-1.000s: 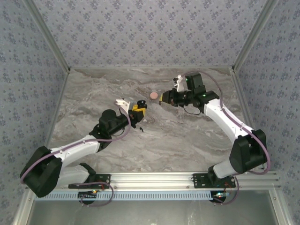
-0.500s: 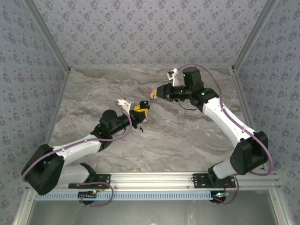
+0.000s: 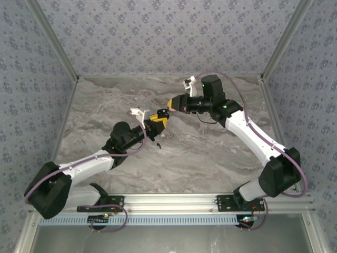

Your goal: Insert the wireless bluetooth earbuds into the charging case

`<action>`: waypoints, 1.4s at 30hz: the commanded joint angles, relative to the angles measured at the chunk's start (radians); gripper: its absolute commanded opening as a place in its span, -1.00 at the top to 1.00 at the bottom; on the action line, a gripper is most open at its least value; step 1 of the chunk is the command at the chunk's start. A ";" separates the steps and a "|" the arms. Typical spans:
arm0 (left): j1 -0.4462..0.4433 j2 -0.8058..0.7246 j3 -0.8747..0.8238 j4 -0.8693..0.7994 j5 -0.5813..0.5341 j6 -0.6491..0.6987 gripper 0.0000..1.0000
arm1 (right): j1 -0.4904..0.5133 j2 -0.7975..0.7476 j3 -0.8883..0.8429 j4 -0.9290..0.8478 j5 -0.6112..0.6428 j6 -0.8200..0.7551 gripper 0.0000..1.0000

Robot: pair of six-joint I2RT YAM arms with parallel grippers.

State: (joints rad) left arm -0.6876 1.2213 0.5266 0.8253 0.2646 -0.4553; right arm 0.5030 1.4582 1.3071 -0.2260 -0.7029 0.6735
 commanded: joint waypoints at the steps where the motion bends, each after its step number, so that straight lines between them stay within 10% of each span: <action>1: -0.005 -0.002 0.045 0.054 -0.004 -0.032 0.50 | 0.011 -0.011 0.037 0.018 0.012 -0.011 0.64; 42: -0.007 -0.025 0.058 0.021 -0.023 -0.056 0.52 | 0.050 0.032 0.049 0.003 0.010 -0.029 0.63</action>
State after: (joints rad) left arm -0.6884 1.2205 0.5457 0.8261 0.2569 -0.4995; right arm 0.5419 1.4872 1.3212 -0.2264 -0.6876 0.6651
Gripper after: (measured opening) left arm 0.246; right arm 0.185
